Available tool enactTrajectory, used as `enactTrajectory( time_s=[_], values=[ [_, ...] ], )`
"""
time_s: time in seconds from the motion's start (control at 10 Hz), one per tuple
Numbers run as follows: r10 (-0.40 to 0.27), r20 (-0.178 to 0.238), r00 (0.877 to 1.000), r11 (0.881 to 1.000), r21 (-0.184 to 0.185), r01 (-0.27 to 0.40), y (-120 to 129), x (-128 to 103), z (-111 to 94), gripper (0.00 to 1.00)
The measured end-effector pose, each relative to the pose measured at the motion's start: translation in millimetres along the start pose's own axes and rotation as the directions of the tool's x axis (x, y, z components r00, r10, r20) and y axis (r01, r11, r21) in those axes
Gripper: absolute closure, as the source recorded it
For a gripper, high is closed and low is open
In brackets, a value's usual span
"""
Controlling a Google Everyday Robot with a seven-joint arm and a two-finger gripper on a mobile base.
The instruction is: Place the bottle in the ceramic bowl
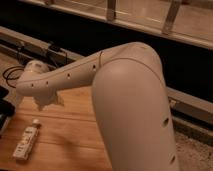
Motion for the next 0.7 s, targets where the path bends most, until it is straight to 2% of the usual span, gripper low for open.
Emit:
enactTrajectory(
  time_s=[0.4,0.5,0.7],
  values=[
    [0.008,0.010,1.000,1.000,0.006,-0.008,0,-3,-6,0.35],
    [0.010,0.002,1.000,1.000,-0.015,-0.010,12,-1,-14,0.35],
    [-0.011,-0.005,1.000,0.999,-0.035,0.011,32,8,-15,0.35]
  ],
)
